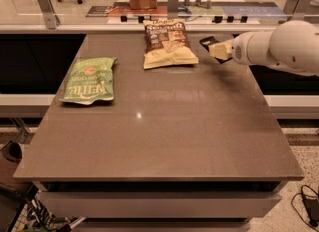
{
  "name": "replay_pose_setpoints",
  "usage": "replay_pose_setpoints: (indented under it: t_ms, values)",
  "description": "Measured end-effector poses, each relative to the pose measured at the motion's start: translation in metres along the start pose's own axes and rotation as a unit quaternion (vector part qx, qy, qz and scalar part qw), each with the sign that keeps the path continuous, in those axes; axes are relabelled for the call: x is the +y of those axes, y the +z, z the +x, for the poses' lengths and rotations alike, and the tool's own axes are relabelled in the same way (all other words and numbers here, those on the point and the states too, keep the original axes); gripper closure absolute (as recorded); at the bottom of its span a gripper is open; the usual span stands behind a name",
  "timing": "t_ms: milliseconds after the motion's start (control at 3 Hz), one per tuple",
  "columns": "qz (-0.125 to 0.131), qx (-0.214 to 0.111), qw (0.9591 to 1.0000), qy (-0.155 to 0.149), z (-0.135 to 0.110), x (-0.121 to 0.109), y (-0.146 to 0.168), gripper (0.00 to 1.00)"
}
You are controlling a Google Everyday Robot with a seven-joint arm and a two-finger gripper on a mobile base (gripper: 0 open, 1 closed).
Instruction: Move rxbar chocolate near brown chip bag
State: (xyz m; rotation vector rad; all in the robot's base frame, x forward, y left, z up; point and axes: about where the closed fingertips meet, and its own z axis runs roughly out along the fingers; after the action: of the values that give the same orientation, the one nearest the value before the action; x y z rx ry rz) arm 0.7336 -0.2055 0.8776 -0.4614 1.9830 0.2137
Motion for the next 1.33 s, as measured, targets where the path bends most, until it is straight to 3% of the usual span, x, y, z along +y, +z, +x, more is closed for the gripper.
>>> replay_pose_setpoints:
  t_ms: [333, 667, 1333]
  values:
    - [0.001, 0.003, 0.9997, 0.023, 0.0157, -0.0170, 0.0107, 1.00]
    - [0.000, 0.003, 0.9997, 0.023, 0.0159, -0.0148, 0.0125, 0.83]
    - [-0.003, 0.004, 0.9997, 0.022, 0.0161, -0.0114, 0.0152, 0.36]
